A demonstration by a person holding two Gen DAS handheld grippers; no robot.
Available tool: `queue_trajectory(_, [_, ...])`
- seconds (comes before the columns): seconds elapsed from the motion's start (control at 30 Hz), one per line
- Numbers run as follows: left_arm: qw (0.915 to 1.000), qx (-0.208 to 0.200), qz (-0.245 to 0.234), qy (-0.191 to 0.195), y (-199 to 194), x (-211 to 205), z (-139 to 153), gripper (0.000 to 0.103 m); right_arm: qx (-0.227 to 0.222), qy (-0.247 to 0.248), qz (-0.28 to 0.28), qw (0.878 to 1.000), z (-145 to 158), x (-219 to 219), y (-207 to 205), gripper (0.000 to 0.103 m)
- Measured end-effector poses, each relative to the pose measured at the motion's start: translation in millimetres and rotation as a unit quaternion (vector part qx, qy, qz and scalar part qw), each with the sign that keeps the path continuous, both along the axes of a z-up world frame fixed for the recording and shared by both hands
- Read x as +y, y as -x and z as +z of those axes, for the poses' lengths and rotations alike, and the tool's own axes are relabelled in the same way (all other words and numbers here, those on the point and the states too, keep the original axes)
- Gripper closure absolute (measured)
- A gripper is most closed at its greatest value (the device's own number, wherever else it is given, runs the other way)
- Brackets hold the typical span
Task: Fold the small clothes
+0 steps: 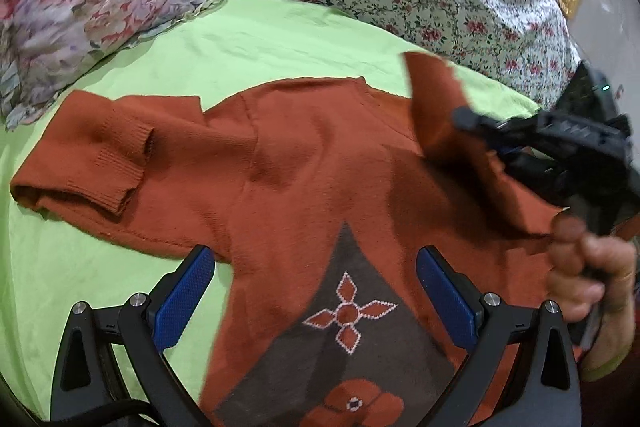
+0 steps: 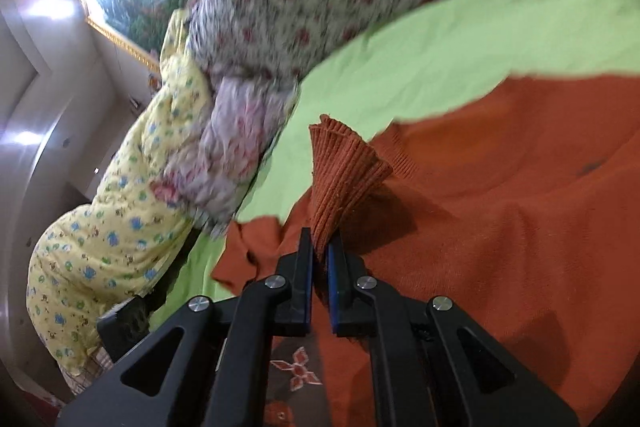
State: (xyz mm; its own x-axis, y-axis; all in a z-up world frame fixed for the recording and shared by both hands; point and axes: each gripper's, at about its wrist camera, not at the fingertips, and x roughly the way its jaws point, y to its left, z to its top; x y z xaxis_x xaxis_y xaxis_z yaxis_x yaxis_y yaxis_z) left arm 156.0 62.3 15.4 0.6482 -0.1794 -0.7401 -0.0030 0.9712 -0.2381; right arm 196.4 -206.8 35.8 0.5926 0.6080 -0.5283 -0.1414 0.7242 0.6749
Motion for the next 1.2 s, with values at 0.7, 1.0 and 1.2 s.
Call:
queue_trajectory(0.7, [0.9942, 0.077, -0.009, 0.074, -94, -29, -43, 0.008, 0.006, -0.013, -0.050, 0.999, -4, -43, 63, 0.048])
queue_trajectory(1.0, [0.9980, 0.000, 0.009, 0.063, -72, -2, -25, 0.098, -0.040, 0.060, -0.212, 0.975, 28, -141, 132, 0.048])
queue_trajectory(1.2, [0.9964, 0.003, 0.015, 0.084, -65, 15, -34, 0.098, 0.011, 0.123, -0.265, 0.956, 23, -179, 100, 0.043])
